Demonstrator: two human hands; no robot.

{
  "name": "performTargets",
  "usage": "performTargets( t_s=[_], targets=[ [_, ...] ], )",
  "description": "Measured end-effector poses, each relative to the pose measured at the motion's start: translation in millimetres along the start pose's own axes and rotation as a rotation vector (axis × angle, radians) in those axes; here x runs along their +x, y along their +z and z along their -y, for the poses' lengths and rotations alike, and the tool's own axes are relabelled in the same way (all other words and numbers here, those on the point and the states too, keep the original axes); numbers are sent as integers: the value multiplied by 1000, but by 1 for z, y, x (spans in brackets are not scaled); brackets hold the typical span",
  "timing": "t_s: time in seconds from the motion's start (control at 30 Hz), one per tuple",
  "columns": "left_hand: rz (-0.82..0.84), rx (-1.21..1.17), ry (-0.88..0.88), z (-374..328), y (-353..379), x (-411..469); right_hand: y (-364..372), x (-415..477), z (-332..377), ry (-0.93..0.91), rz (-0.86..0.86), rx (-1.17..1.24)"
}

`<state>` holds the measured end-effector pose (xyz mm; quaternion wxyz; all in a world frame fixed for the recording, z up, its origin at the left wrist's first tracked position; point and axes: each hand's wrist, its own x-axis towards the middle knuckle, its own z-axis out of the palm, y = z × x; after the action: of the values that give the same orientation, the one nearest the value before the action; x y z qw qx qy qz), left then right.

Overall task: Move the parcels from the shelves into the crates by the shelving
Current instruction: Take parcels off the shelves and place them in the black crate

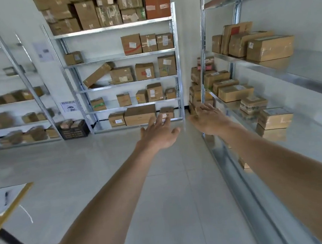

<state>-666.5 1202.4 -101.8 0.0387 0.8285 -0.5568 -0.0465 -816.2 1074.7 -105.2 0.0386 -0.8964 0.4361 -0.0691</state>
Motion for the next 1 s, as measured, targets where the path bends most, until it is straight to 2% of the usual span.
performTargets(
  t_s=[0.37, 1.0],
  targets=[
    [38, -36, -65, 19, 6, 72, 19, 75, -5, -26, 42, 12],
    [33, -37, 47, 115, -16, 302, 34, 296, 30, 59, -12, 3]
  ],
)
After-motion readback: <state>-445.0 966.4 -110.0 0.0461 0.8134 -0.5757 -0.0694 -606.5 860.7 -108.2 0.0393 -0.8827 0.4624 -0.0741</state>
